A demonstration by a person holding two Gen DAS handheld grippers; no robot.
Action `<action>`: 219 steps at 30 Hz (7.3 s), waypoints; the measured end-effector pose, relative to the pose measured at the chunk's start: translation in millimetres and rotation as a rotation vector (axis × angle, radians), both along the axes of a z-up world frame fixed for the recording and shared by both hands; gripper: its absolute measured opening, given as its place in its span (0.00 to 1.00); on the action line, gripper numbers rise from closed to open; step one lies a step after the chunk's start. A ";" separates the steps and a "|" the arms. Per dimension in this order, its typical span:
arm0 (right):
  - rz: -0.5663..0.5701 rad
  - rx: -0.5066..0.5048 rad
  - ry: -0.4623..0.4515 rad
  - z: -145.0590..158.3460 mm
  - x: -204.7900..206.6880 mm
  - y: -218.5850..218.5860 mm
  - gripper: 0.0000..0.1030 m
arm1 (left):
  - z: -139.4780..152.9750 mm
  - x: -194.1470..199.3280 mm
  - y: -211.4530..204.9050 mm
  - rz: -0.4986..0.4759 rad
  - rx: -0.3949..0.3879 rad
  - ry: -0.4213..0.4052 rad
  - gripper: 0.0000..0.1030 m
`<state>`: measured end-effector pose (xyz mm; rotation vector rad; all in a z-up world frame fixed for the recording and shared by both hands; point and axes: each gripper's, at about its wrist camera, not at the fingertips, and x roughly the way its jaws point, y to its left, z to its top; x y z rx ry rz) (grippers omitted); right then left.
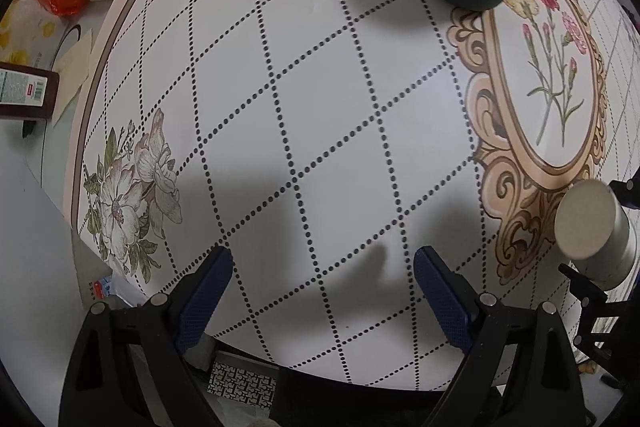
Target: Flip cup upside down
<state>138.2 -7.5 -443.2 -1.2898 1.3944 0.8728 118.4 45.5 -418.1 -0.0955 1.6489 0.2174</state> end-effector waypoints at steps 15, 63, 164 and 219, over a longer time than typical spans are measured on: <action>-0.904 0.039 0.201 9.6 64.0 -110.9 0.63 | 15.0 6.8 -49.3 -0.064 0.003 -0.014 0.90; -1.206 0.530 -0.236 152.1 145.0 -199.0 0.58 | 32.1 23.3 -60.9 -0.058 -0.056 0.002 0.90; -1.427 0.711 -0.776 448.3 -240.7 -252.8 0.94 | 387.8 -177.4 -122.3 -0.324 -0.020 -0.664 0.99; -1.430 0.745 -0.703 437.9 -243.0 -246.6 0.95 | 382.7 -184.3 -114.7 -0.313 -0.010 -0.640 0.99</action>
